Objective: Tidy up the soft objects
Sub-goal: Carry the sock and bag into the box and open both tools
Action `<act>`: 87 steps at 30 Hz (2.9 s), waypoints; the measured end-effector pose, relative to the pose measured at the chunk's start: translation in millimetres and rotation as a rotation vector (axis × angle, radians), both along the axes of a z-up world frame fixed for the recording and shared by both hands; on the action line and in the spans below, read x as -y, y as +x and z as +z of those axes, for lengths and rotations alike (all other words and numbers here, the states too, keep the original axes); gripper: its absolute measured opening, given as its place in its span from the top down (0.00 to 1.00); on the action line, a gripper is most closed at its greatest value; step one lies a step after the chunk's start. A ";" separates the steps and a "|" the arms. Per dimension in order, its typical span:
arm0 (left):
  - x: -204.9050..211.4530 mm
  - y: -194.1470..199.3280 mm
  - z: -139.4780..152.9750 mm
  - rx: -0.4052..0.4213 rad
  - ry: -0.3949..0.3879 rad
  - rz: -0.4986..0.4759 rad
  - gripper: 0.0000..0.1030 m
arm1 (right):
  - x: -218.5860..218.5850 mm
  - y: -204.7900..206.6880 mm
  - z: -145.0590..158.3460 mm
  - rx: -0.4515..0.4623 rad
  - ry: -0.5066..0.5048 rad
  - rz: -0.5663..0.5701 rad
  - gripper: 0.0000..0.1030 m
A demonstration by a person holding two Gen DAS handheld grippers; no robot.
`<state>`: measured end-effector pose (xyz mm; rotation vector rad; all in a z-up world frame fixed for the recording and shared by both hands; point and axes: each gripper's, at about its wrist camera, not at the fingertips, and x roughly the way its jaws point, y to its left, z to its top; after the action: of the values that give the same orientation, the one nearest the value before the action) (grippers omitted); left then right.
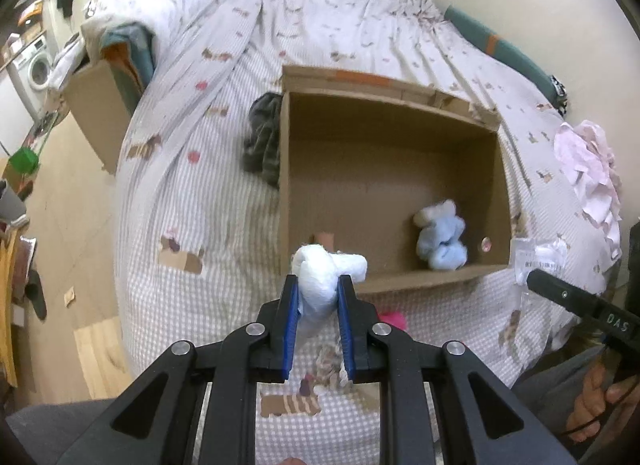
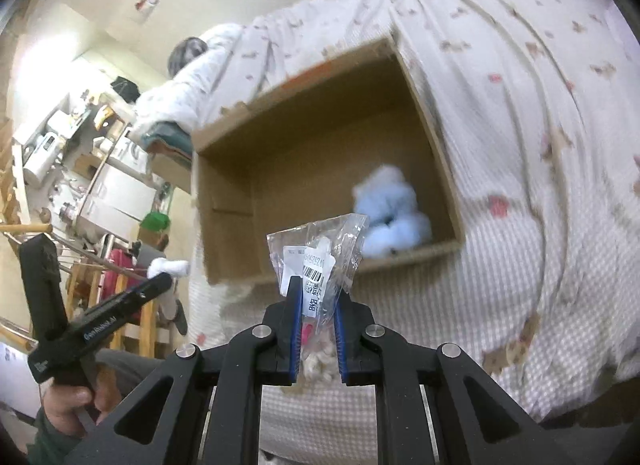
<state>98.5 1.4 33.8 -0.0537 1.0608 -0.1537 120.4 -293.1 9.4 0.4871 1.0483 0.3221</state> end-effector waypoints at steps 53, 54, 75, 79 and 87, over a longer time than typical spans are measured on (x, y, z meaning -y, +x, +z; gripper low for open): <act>43.2 85.8 -76.5 -0.052 0.023 -0.079 0.81 | -60.3 92.7 -64.5 -0.058 -0.181 0.088 0.85; 43.7 85.5 -76.7 -0.053 0.022 -0.082 0.81 | -59.6 93.1 -64.5 -0.058 -0.178 0.087 0.85; 46.5 84.1 -59.9 -0.008 0.030 -0.072 0.24 | -33.7 85.4 -49.3 0.018 -0.114 -0.015 0.42; 45.7 84.3 -57.0 0.001 0.029 -0.065 0.24 | -27.2 79.6 -32.5 0.103 -0.141 -0.077 0.15; 40.9 81.1 -51.7 0.030 0.046 -0.044 0.24 | -29.5 78.4 -23.1 0.144 -0.169 -0.080 0.00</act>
<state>179.6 -39.4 -17.9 0.0136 1.0358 -0.1688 198.8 -263.6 -13.6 0.3481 0.9049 0.1928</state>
